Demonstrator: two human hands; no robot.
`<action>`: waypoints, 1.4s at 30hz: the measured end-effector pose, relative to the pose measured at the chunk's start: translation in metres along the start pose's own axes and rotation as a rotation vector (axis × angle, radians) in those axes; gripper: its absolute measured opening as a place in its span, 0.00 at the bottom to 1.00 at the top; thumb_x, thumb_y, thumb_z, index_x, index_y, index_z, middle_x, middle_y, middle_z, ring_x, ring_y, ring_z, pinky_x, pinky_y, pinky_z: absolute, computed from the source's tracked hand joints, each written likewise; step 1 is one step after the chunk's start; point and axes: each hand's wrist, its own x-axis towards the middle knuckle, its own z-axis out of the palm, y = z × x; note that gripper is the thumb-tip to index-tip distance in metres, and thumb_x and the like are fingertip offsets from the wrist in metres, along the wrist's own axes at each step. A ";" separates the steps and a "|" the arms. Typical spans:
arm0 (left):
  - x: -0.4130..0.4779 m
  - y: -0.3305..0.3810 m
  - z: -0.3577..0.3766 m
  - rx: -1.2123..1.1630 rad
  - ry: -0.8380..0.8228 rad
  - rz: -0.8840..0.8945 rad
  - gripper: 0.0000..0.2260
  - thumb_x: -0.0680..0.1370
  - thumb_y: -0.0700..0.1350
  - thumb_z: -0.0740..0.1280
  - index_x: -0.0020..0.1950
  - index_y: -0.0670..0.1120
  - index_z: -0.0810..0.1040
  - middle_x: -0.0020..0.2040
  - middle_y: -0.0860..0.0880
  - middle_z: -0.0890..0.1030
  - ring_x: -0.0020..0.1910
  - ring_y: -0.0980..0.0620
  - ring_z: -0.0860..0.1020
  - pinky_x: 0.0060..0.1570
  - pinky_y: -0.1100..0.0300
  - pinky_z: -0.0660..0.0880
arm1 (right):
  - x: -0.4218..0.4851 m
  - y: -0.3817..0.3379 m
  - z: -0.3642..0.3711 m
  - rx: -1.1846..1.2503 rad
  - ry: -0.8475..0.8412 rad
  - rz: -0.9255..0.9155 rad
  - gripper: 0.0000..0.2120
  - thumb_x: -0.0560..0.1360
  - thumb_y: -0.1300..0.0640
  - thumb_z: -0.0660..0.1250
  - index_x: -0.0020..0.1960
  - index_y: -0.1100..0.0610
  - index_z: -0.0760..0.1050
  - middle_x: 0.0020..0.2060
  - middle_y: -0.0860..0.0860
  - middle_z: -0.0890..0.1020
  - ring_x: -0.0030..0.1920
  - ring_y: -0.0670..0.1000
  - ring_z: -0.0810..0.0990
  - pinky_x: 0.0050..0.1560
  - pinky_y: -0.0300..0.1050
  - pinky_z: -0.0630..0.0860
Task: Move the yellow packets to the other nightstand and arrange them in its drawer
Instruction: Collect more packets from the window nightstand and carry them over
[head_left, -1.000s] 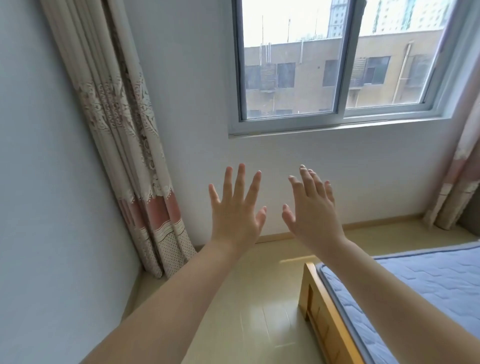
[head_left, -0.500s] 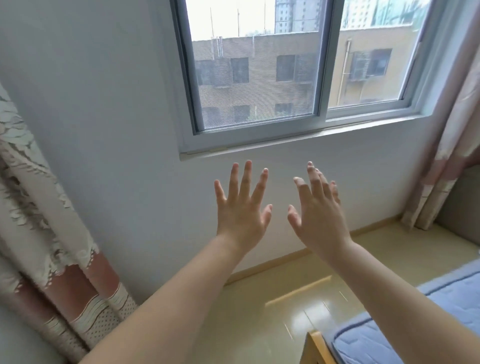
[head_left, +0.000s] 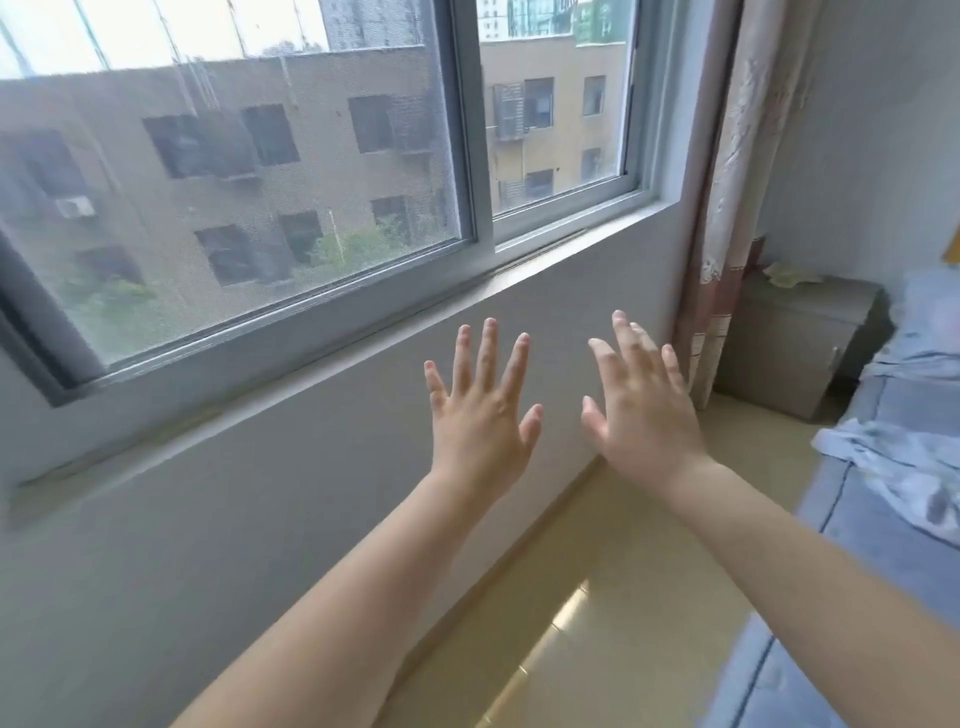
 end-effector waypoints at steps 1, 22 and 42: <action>0.027 0.000 0.013 -0.008 0.001 0.020 0.32 0.81 0.59 0.53 0.78 0.56 0.37 0.78 0.50 0.34 0.75 0.47 0.31 0.70 0.39 0.34 | 0.017 0.014 0.014 -0.019 0.008 0.021 0.28 0.73 0.55 0.68 0.70 0.61 0.66 0.74 0.61 0.60 0.73 0.62 0.60 0.70 0.65 0.57; 0.533 0.126 0.275 -0.126 -0.069 0.468 0.31 0.80 0.60 0.51 0.78 0.55 0.41 0.79 0.48 0.40 0.77 0.45 0.37 0.72 0.38 0.43 | 0.318 0.347 0.233 -0.300 -0.113 0.429 0.29 0.77 0.50 0.62 0.74 0.59 0.62 0.75 0.60 0.60 0.74 0.60 0.60 0.71 0.62 0.57; 0.880 0.527 0.492 -0.233 -0.223 0.812 0.30 0.81 0.60 0.51 0.79 0.53 0.43 0.79 0.47 0.43 0.77 0.44 0.39 0.73 0.39 0.45 | 0.418 0.847 0.307 -0.334 -0.231 0.928 0.28 0.81 0.45 0.52 0.77 0.55 0.52 0.77 0.55 0.51 0.76 0.55 0.52 0.74 0.55 0.51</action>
